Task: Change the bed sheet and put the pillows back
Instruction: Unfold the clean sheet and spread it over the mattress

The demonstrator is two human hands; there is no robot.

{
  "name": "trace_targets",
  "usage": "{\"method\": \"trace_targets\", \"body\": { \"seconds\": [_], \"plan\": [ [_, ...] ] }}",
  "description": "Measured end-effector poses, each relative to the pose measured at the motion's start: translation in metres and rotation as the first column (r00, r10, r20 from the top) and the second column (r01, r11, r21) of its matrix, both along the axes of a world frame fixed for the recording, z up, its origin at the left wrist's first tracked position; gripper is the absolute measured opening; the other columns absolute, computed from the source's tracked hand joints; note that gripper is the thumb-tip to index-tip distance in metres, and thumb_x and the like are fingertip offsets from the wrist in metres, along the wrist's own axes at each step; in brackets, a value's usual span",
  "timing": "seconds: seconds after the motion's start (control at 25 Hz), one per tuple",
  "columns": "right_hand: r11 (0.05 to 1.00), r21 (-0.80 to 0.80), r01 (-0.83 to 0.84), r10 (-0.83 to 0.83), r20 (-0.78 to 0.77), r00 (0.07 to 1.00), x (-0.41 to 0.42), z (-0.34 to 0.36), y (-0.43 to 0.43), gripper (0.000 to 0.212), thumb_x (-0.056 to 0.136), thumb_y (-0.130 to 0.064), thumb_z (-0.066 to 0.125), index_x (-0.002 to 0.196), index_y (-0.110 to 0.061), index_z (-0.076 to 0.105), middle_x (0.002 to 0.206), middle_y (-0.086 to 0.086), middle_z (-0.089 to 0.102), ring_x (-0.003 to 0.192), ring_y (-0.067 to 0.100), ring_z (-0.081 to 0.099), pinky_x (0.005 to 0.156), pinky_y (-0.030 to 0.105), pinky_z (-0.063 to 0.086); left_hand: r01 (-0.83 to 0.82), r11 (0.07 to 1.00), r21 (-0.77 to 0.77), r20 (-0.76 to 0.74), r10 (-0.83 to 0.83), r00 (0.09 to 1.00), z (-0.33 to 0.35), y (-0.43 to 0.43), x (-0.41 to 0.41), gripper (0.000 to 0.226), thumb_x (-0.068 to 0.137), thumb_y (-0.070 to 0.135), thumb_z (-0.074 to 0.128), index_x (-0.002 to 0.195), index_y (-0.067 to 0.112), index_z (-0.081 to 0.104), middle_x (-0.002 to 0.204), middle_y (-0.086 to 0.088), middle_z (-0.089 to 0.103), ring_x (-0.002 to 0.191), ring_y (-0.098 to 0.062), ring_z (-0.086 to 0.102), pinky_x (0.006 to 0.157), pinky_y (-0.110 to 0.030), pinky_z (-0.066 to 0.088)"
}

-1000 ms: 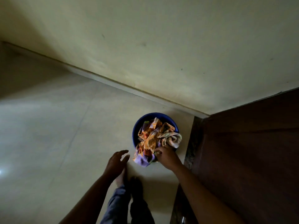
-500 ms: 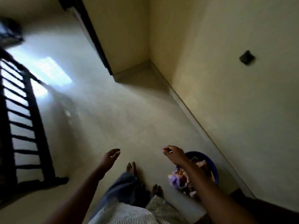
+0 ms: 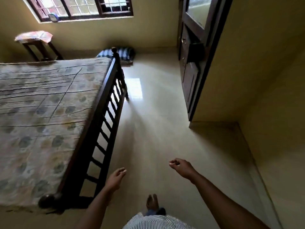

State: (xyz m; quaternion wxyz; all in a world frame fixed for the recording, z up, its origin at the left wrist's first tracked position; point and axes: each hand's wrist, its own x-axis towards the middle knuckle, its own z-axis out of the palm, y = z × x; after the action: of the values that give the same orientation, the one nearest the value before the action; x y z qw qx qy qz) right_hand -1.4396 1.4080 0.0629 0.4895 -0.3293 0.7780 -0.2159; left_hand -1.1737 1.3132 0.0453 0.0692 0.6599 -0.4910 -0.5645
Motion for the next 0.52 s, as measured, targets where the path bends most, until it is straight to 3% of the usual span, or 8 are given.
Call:
{"method": "trace_targets", "body": {
  "seconds": [0.2,0.32,0.52],
  "plan": [
    [0.998,-0.063,0.007,-0.007,0.001,1.000,-0.022,0.025,-0.145,0.031,0.092,-0.032,0.055,0.120,-0.019,0.059,0.120,0.004,0.060,0.101,0.012,0.053,0.082,0.022,0.041,-0.019,0.999,-0.046,-0.080,0.015,0.997,0.012,-0.151,-0.033,0.033,0.098,0.028,0.043,0.129,0.018,0.048,0.126,-0.003,0.050,0.120,-0.023,0.046,0.081,-0.030,0.036],
    [0.995,-0.089,0.034,-0.034,0.006,0.999,-0.053,0.024,-0.225,0.030,0.092,-0.033,0.056,0.118,-0.020,0.060,0.119,0.004,0.060,0.103,0.014,0.055,0.086,0.027,0.046,0.000,0.999,-0.050,-0.132,-0.006,0.991,0.015,-0.240,-0.067,0.031,0.098,0.031,0.043,0.126,0.022,0.049,0.121,0.000,0.050,0.112,-0.019,0.047,0.084,-0.031,0.037],
    [0.987,-0.151,0.052,-0.051,0.012,0.999,-0.126,0.021,-0.380,0.029,0.091,-0.033,0.057,0.117,-0.019,0.060,0.116,0.003,0.062,0.103,0.014,0.057,0.082,0.025,0.045,0.000,0.996,-0.090,-0.155,-0.014,0.988,0.013,-0.410,-0.136,0.032,0.096,0.029,0.049,0.126,0.019,0.051,0.115,-0.004,0.054,0.099,-0.020,0.049,0.073,-0.027,0.038]
  ]
}}
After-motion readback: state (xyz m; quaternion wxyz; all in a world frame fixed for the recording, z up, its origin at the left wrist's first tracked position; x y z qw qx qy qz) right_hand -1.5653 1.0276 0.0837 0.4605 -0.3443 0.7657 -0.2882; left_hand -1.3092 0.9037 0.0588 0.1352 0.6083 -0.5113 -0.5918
